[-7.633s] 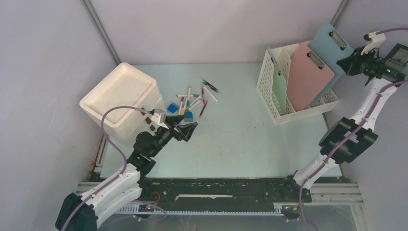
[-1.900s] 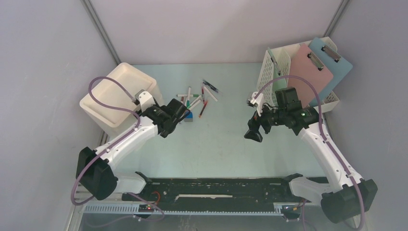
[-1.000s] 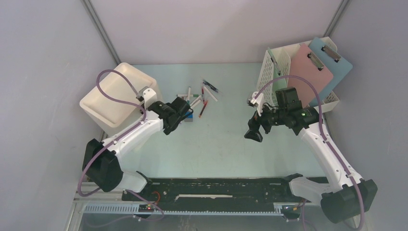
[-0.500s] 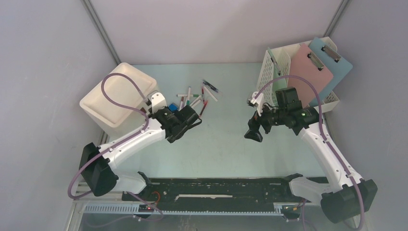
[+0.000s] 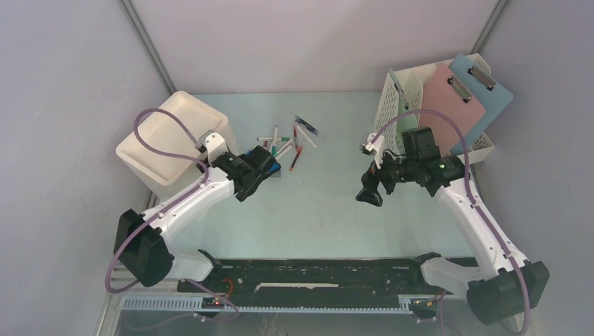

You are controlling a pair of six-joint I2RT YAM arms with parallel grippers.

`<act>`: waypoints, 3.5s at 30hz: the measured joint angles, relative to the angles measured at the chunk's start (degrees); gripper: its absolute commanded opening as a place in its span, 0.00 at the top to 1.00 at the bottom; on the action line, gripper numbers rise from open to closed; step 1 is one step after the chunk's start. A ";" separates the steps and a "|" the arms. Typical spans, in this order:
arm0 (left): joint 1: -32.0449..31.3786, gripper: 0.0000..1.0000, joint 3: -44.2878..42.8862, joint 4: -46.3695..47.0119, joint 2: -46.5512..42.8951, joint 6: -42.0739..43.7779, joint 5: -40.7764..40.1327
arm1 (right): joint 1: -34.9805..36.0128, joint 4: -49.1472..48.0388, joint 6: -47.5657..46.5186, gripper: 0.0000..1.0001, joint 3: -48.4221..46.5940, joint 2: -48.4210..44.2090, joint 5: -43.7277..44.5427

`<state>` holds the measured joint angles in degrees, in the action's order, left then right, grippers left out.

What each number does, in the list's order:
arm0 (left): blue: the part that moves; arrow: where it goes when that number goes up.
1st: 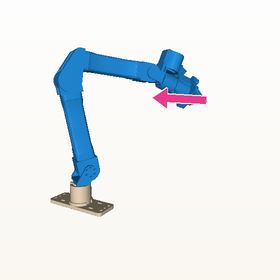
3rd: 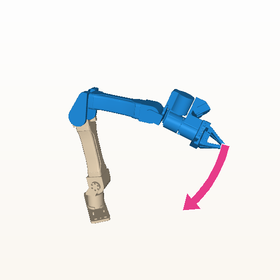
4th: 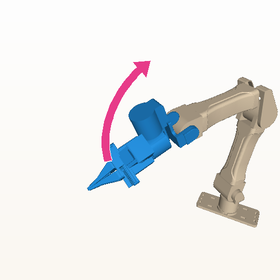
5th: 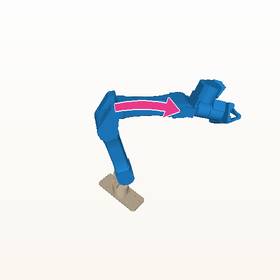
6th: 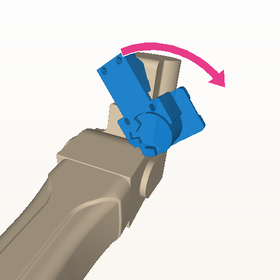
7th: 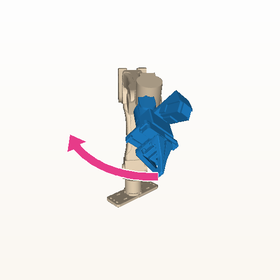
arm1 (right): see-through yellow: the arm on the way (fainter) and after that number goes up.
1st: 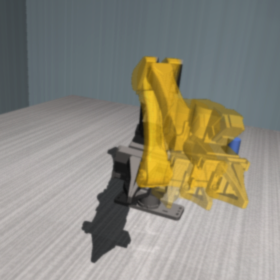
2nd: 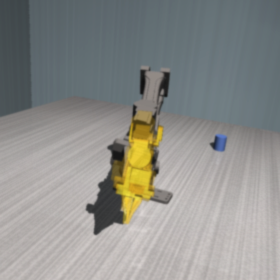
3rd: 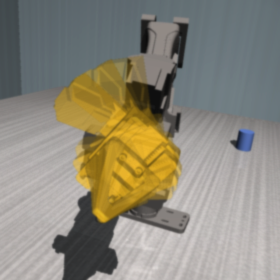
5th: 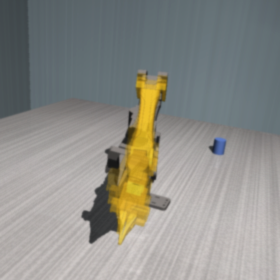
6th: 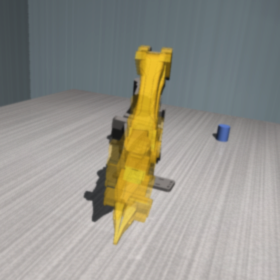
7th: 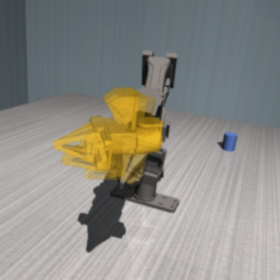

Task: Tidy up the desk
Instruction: Open the drawer in the storage box.

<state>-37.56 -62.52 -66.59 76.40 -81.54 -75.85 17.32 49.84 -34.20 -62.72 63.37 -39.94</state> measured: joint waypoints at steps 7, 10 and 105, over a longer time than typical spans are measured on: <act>2.80 0.41 0.00 1.49 2.56 0.79 0.13 | 0.00 0.00 0.00 0.00 0.00 0.00 0.00; 4.13 0.44 0.00 3.26 3.19 2.16 0.28 | 0.00 0.00 0.00 0.00 0.00 0.00 0.00; 9.60 1.00 13.00 32.74 -16.87 32.00 20.31 | -0.79 0.00 -0.02 0.00 0.00 -0.26 -1.07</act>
<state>-27.97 -49.52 -33.85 59.53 -49.54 -55.55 16.53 49.84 -34.22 -62.72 63.11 -41.01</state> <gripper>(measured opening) 0.003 0.993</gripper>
